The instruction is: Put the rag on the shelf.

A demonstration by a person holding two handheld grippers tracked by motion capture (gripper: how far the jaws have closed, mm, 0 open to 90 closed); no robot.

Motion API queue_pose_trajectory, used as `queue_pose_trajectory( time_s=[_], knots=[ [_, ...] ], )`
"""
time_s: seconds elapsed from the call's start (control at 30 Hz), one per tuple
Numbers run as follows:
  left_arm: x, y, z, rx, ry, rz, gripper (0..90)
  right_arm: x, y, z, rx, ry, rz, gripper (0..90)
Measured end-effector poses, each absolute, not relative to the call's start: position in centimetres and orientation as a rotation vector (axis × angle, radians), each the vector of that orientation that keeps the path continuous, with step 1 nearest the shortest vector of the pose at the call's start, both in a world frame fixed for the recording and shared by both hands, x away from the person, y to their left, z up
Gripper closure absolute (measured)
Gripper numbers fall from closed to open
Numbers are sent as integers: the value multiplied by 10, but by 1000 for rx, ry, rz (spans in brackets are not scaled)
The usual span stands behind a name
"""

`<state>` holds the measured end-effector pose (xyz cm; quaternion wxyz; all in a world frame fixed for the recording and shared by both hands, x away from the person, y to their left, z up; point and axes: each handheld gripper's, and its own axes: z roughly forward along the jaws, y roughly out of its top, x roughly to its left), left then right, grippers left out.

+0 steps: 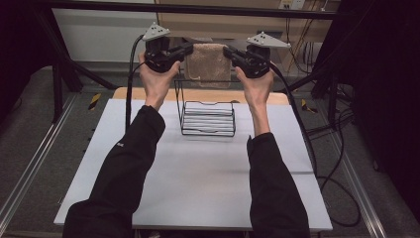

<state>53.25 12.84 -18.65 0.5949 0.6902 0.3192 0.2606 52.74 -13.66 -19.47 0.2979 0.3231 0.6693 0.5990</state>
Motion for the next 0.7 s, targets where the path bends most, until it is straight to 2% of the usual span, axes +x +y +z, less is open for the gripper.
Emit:
queue_pose_trajectory(
  time_s=[0.7],
  knots=[
    [511,132,-203,1652,691,603,853,508,-139,-215,837,1794,1599,854]
  ],
)
